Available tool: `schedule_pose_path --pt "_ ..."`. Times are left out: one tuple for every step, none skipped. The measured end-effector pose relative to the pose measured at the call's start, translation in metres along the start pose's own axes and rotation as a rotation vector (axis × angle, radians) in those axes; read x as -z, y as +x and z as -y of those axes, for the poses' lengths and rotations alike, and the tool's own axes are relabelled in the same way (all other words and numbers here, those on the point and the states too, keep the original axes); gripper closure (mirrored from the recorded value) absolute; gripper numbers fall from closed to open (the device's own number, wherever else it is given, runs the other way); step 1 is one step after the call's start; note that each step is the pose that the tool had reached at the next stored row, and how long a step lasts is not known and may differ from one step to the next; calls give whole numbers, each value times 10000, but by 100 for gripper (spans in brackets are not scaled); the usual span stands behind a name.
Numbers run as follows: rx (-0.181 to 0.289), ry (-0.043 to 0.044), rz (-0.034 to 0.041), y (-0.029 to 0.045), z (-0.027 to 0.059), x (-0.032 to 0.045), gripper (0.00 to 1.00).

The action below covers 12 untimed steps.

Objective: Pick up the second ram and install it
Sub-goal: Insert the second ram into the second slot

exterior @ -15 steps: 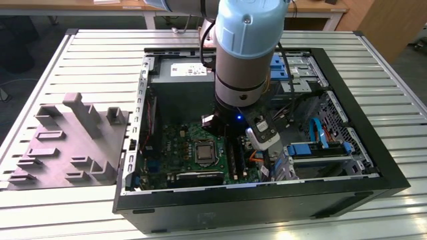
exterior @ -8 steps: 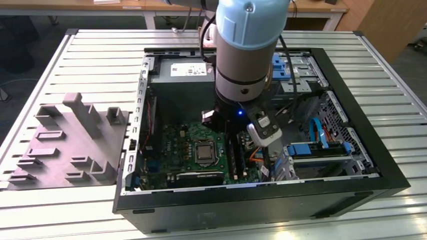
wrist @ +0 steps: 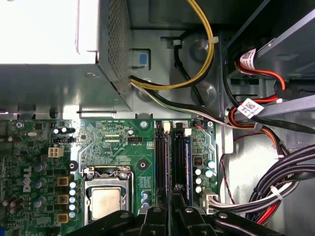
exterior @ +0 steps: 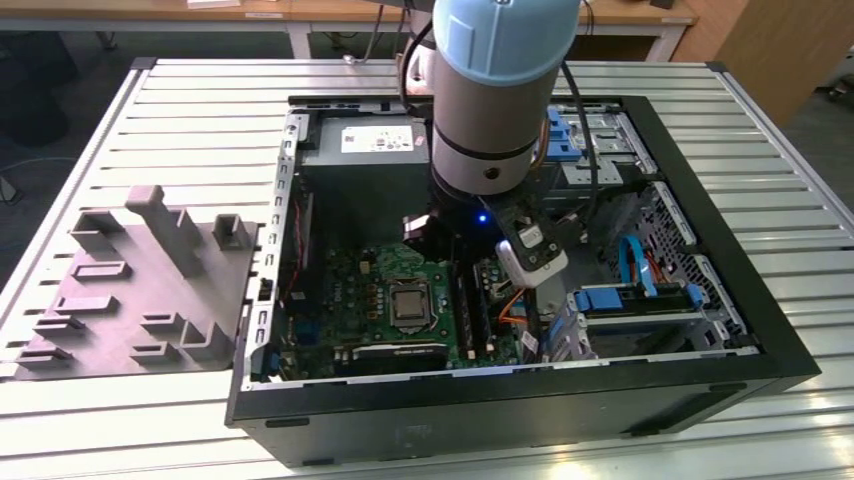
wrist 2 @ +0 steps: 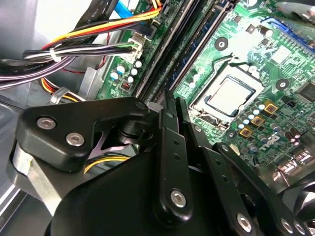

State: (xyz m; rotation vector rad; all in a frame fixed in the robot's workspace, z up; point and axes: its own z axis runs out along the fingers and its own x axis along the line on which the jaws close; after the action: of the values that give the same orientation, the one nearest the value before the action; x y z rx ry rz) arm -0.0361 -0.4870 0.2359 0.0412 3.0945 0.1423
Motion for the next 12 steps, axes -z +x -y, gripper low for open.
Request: schedule_pose_path --pt "1 3 0 0 0 0 82" --pt "0 5 0 0 0 1 82" --pt "0 7 0 0 0 1 82" --pt "0 9 0 0 0 1 82" --pt "0 11 0 0 0 0 83" --pt "0 12 0 0 0 0 83" --pt "0 15 0 0 0 1 89" --pt "0 17 0 0 0 1 89" --pt "1 19 0 0 0 1 89" --pt "1 21 1 0 0 1 89" --pt "1 23 0 0 0 1 89" --pt "1 25 0 0 0 1 89"
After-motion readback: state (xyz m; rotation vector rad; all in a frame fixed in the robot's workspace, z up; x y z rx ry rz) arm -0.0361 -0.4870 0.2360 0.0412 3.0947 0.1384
